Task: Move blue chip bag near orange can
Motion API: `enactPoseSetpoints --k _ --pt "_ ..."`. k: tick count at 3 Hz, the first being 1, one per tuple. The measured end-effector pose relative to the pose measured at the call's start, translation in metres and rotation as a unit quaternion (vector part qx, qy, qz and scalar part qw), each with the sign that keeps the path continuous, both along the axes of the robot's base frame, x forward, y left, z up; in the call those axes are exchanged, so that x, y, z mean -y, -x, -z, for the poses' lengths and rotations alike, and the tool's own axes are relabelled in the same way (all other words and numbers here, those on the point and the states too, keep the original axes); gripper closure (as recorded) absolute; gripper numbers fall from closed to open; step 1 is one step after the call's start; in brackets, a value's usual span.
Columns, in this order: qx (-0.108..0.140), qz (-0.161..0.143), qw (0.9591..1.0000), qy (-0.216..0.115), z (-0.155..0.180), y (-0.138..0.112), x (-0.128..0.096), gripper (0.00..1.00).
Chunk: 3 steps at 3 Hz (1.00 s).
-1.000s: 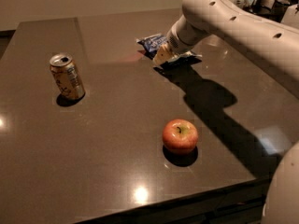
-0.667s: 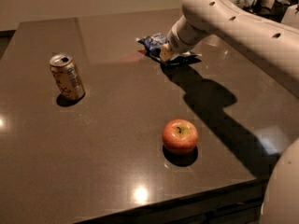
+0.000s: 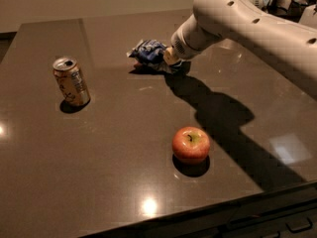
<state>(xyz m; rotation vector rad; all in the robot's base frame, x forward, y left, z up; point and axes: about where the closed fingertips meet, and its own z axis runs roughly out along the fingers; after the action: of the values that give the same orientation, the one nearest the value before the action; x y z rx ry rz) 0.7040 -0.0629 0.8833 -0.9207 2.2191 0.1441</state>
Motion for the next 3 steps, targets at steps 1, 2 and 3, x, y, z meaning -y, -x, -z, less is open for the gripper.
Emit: enactPoseSetpoints --k 1,2,3 --pt "-0.008 -0.086 0.9960 -0.022 0.002 0.036 -0.044 1.00" --pt "-0.011 -0.150 0.9882 -0.027 0.005 0.056 -0.075 1.00" --pt "-0.010 -0.186 0.9820 -0.033 0.004 0.066 -0.093 1.00"
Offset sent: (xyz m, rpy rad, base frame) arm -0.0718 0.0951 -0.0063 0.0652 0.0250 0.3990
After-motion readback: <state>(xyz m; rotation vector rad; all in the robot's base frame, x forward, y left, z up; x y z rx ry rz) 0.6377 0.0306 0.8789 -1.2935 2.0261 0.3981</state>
